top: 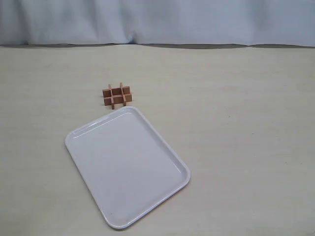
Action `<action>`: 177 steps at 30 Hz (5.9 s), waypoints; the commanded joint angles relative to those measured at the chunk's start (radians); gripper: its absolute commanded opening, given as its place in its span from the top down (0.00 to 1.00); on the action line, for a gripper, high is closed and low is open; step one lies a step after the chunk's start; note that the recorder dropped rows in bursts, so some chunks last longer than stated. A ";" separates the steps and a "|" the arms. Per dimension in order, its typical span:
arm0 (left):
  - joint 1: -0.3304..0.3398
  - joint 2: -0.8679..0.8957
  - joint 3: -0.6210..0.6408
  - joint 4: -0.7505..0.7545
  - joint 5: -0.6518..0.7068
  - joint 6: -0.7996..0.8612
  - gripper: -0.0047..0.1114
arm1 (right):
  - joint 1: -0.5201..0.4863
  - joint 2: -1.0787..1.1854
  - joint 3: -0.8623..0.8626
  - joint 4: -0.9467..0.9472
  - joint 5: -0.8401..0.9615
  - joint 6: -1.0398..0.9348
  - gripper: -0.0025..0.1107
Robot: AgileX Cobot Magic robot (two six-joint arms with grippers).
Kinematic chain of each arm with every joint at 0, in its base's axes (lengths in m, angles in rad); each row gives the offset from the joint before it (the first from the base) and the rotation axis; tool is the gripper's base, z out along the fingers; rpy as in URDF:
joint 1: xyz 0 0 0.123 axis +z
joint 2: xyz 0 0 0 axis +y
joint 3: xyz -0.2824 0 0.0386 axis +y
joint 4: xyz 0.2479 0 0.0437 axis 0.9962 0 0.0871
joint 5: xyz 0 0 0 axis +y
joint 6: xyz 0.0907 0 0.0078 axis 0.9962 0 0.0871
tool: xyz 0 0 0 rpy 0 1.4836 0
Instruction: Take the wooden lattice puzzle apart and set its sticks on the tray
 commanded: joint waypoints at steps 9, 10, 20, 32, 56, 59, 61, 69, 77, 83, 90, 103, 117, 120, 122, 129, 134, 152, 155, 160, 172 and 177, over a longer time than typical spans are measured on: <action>-0.008 -0.001 0.004 -0.001 -0.015 -0.004 0.96 | -0.008 -0.004 0.003 -0.004 0.001 -0.008 0.94; -0.008 -0.001 0.004 -0.001 -0.015 -0.004 0.96 | -0.008 -0.004 0.003 -0.004 0.001 -0.008 0.94; -0.008 -0.001 0.004 -0.001 -0.015 -0.004 0.96 | -0.008 -0.004 0.003 -0.004 -0.010 -0.008 0.94; -0.008 -0.001 0.004 0.001 -0.013 -0.004 0.96 | -0.008 -0.004 0.003 -0.004 -0.701 0.139 0.94; -0.008 -0.001 0.004 -0.001 -0.015 -0.004 0.96 | 0.101 0.859 -0.636 -0.536 -0.310 0.728 0.94; -0.008 -0.001 0.004 -0.001 -0.015 -0.004 0.96 | 0.245 0.987 -0.709 -0.536 -0.329 0.711 0.94; -0.008 -0.001 0.004 -0.001 -0.015 -0.004 0.96 | 0.354 1.104 -0.779 -0.536 -0.289 0.696 0.94; -0.008 -0.001 0.004 -0.001 -0.015 -0.004 0.96 | 0.659 1.580 -1.129 -0.547 -0.036 0.575 0.94; -0.008 -0.001 0.004 -0.001 -0.015 -0.004 0.96 | 0.761 1.983 -1.518 -0.589 0.285 0.550 0.94; -0.008 -0.001 0.004 0.001 -0.011 -0.004 0.96 | 0.754 2.154 -1.692 -0.564 0.371 0.541 0.93; -0.008 -0.001 0.004 0.001 -0.013 -0.004 0.96 | 0.749 2.256 -1.809 -0.561 0.374 0.536 0.70; -0.008 -0.001 0.004 0.001 -0.013 -0.004 0.96 | 0.678 2.315 -1.845 -0.430 0.321 0.453 0.67; -0.008 -0.001 0.004 -0.001 -0.015 -0.004 0.96 | 0.661 2.373 -1.845 -0.401 0.226 0.460 0.70; -0.008 -0.001 0.004 -0.001 -0.015 -0.004 0.96 | 0.661 2.377 -1.845 -0.408 0.204 0.478 0.70; -0.008 -0.001 0.004 -0.001 -0.015 -0.004 0.96 | 0.661 2.377 -1.845 -0.408 0.197 0.478 0.70; -0.008 -0.001 0.004 -0.001 -0.015 -0.004 0.96 | 0.661 2.383 -1.845 -0.408 0.185 0.479 0.70; -0.008 -0.001 0.004 -0.001 -0.015 -0.004 0.96 | 0.661 2.390 -1.845 -0.487 0.192 0.552 0.70; -0.008 -0.001 0.004 0.001 -0.012 -0.004 0.96 | 0.661 2.414 -1.845 -0.507 0.183 0.552 0.94; -0.008 -0.001 0.004 0.001 -0.012 -0.004 0.96 | 0.661 2.414 -1.845 -0.509 0.183 0.552 0.94; -0.008 -0.001 0.004 0.001 -0.012 -0.004 0.96 | 0.661 2.392 -1.845 -0.509 0.183 0.552 0.94; -0.008 -0.001 0.004 -0.001 -0.014 -0.004 0.96 | 0.693 2.218 -1.815 -0.444 0.374 0.358 0.94; -0.008 -0.001 0.004 -0.001 -0.014 -0.004 0.96 | 0.693 2.154 -1.713 -0.344 0.424 0.226 0.94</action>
